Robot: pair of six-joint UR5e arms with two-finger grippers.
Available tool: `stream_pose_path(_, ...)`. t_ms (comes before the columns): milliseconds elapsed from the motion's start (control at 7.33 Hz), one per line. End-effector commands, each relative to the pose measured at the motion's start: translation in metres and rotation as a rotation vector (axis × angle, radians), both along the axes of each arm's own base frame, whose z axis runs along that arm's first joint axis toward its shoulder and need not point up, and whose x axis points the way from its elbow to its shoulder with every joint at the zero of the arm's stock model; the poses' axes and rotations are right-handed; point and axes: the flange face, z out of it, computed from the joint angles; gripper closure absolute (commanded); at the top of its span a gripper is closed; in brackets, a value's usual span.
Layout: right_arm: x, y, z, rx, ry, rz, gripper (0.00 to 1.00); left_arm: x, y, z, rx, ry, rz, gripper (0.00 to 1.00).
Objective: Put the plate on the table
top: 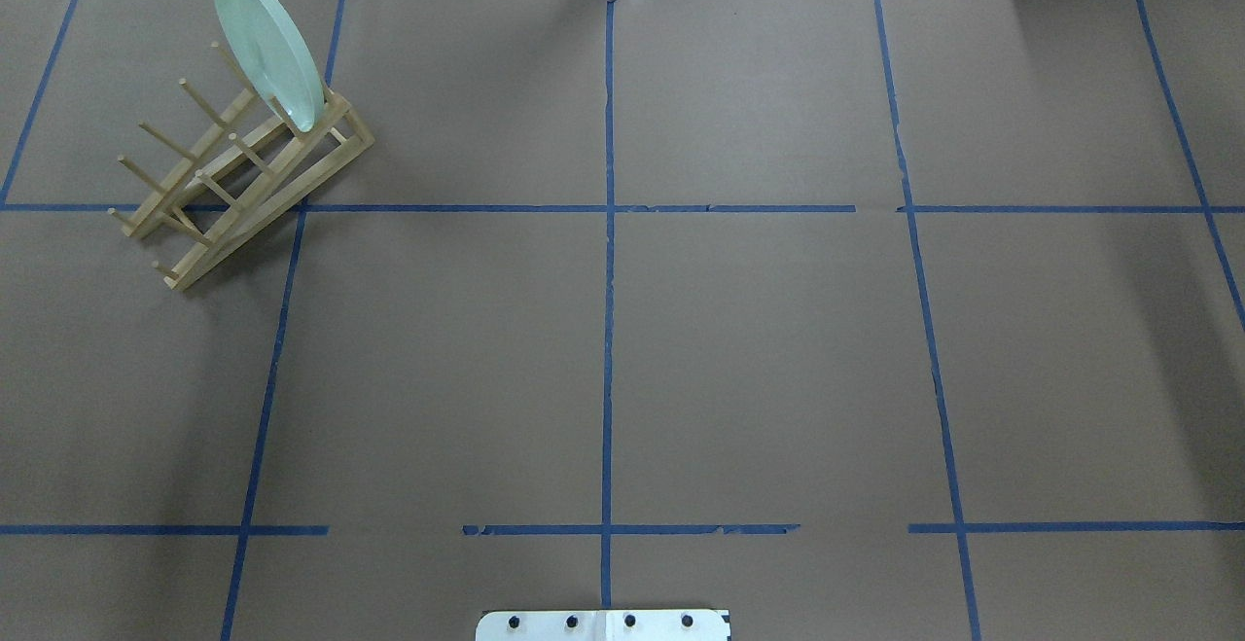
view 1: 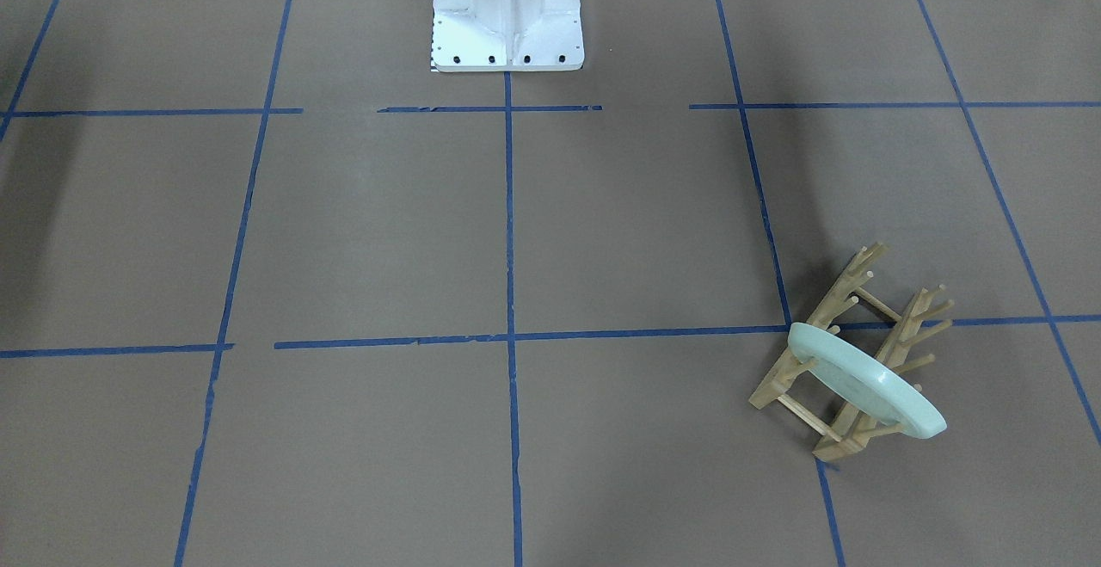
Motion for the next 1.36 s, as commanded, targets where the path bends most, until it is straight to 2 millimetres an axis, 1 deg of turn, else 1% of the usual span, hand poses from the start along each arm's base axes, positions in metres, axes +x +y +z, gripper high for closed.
stream_pose_path(0, 0.0, 0.0, 0.0, 0.0, 0.0, 0.001, 0.0, 0.003, -0.002, -0.001, 0.009, -0.016, 0.005, 0.0)
stream_pose_path(136, 0.0, 0.0, 0.001, -0.002, -0.001, 0.001, 0.0, 0.003, -0.016, -0.016, 0.072, -0.025, 0.0, 0.0)
stream_pose_path(273, 0.0, 0.0, 0.0, 0.0, 0.0, -0.001, 0.0, 0.002, -0.059, -0.051, 0.138, -0.024, -0.003, 0.0)
stream_pose_path(409, 0.0, 0.0, 0.0, 0.0, 0.0, -0.001, 0.0, 0.002, -0.104, -0.072, 0.16, -0.016, -0.006, 0.0)
stream_pose_path(545, 0.0, 0.0, 0.0, 0.0, 0.0, 0.001, 0.0, 0.001, -0.147, -0.1, 0.11, 0.009, -0.103, 0.0)
stream_pose_path(682, -0.001, 0.0, 0.0, -0.001, -0.001, -0.001, 0.0, 0.002, -0.173, -0.14, 0.015, 0.059, -0.262, 0.0)
stream_pose_path(818, 0.0, 0.0, 0.0, -0.001, -0.001, 0.002, 0.0, 0.011, -0.185, -0.152, -0.036, 0.114, -0.38, 0.0)
stream_pose_path(955, -0.004, -0.001, -0.016, 0.018, -0.048, 0.007, 0.0, 0.013, -0.189, -0.158, -0.032, 0.19, -0.486, 0.0)
stream_pose_path(1091, -0.005, -0.001, -0.015, 0.017, -0.057, 0.007, 0.0, 0.036, -0.193, -0.161, -0.009, 0.279, -0.535, 0.0)
stream_pose_path(1227, -0.005, -0.001, -0.015, 0.017, -0.059, 0.006, 0.0, 0.081, -0.202, -0.173, -0.057, 0.4, -0.586, 0.0)
